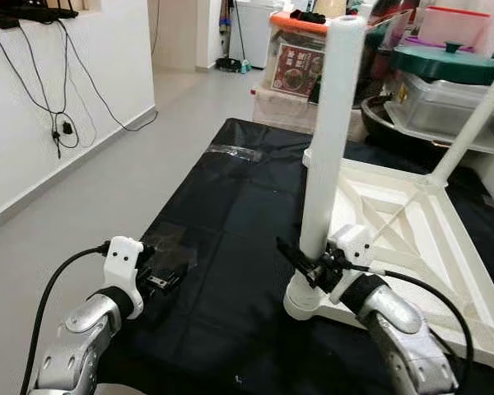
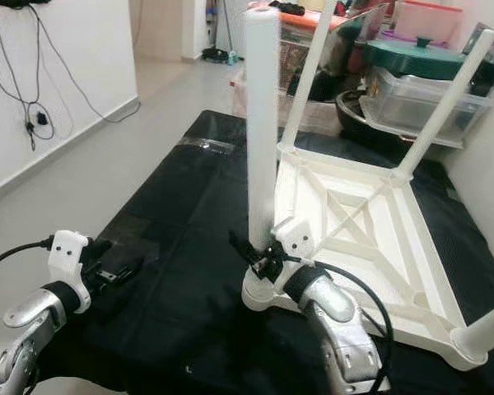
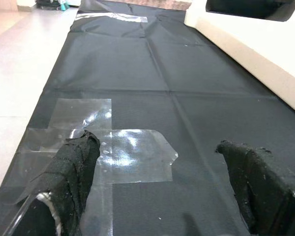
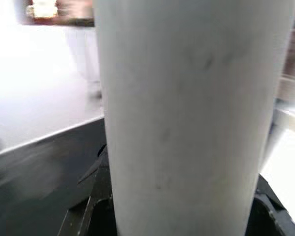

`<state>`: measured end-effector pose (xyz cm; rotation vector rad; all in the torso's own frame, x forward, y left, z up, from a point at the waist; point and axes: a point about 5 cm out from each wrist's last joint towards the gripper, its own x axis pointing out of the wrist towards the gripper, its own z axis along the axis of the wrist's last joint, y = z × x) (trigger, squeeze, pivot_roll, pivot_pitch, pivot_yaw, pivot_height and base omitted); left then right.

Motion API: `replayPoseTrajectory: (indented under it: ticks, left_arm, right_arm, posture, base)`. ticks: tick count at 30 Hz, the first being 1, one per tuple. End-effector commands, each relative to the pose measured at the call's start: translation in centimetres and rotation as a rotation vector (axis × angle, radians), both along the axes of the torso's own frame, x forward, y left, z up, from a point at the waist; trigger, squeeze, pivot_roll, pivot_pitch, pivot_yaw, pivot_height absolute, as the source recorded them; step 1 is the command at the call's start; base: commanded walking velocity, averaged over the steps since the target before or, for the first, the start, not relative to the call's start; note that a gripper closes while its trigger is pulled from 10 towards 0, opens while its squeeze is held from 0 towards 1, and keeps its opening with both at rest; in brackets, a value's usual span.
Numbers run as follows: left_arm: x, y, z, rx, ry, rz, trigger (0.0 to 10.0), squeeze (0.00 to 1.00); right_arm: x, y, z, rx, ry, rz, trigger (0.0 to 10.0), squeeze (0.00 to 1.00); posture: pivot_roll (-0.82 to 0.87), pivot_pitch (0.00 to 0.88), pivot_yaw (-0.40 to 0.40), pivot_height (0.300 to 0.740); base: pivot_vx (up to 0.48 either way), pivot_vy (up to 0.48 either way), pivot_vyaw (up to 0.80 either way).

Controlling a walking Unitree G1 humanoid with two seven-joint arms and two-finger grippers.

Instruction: Building children table

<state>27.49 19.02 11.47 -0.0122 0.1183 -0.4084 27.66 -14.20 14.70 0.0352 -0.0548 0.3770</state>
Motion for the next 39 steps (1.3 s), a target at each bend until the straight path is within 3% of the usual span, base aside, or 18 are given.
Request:
replayPoseTrajectory:
  ticks: [1,7,12,13,16,18,22,29,39]
  left_arm:
    - [0.1,0.1,-0.3,-0.006,0.021,0.020,10.0,0.00]
    - [0.3,0.4,-0.4,0.005,0.023,0.034,10.0,0.00]
    - [0.4,0.5,-0.3,0.006,0.022,0.040,10.0,0.00]
    - [0.5,0.6,-0.3,0.009,0.020,0.048,10.0,0.00]
    - [0.6,0.7,-0.3,0.011,0.018,0.059,10.0,0.00]
    - [0.8,1.0,-0.3,0.015,0.017,0.072,10.0,0.00]
    - [1.1,1.1,-0.2,0.019,0.016,0.077,10.0,0.00]
    - [1.2,1.2,-0.4,0.026,0.022,0.079,10.0,0.00]
    - [1.6,1.0,-0.2,0.030,0.016,0.081,10.0,0.00]
  right_arm:
    - [0.0,-1.9,-2.4,-0.060,0.169,-0.231,0.0,0.00]
    - [-0.8,-3.3,-2.2,0.012,0.197,-0.480,0.0,0.00]
    - [-1.3,-3.7,-2.1,0.041,0.190,-0.564,0.0,0.00]
    - [-1.5,-4.3,-1.8,0.103,0.166,-0.642,0.0,0.00]
    - [-1.8,-4.8,-1.2,0.166,0.121,-0.709,0.0,0.00]
    - [-2.3,-5.2,0.2,0.227,0.009,-0.775,0.0,0.00]
    - [-2.5,-4.8,0.9,0.215,-0.052,-0.786,0.0,0.00]
    - [-2.4,-4.3,0.7,0.212,-0.059,-0.736,0.0,0.00]
    - [-1.7,-4.9,0.4,0.185,-0.093,-0.744,0.0,0.00]
  posture:
    - [0.14,0.000,-0.122,0.740]
    - [0.13,0.000,-0.118,0.740]
    - [0.13,0.000,-0.118,0.740]
    - [0.13,0.000,-0.116,0.740]
    - [0.13,0.000,-0.116,0.740]
    - [0.12,0.000,-0.099,0.740]
    - [0.12,0.000,-0.093,0.740]
    - [0.12,0.000,-0.087,0.740]
    - [0.13,0.000,-0.082,0.740]
  base:
    - [0.000,0.000,0.00]
    - [0.000,0.000,0.00]
    - [0.000,0.000,0.00]
    - [0.000,0.000,0.00]
    - [0.000,0.000,0.00]
    - [0.000,0.000,0.00]
    - [0.000,0.000,0.00]
    - [0.000,0.000,0.00]
    - [0.000,0.000,0.00]
